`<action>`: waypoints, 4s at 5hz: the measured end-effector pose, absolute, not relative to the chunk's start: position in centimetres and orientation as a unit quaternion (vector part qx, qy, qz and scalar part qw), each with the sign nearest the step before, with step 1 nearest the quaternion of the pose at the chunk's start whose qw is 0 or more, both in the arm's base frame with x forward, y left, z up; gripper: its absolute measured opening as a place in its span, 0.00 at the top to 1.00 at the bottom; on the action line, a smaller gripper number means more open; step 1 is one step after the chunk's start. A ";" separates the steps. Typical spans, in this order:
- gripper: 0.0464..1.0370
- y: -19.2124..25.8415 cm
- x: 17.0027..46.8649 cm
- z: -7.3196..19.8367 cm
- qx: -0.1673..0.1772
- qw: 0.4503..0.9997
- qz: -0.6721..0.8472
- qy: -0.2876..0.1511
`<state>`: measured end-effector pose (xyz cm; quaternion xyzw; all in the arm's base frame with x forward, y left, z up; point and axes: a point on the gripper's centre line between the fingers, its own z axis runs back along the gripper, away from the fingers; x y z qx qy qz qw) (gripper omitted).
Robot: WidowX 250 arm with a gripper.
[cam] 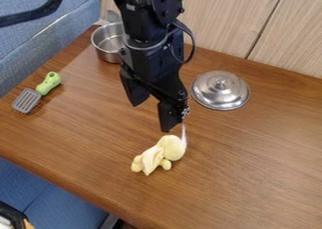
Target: Move the silver cover in the left side of the table
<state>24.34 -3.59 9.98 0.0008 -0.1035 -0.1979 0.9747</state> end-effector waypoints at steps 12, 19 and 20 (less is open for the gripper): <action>0.76 -7.8 39.6 3.6 -0.003 0.981 -0.175 -0.089; 0.76 5.3 24.3 10.1 0.044 0.989 -0.077 -0.121; 0.76 7.7 22.7 8.6 0.066 0.992 -0.044 -0.102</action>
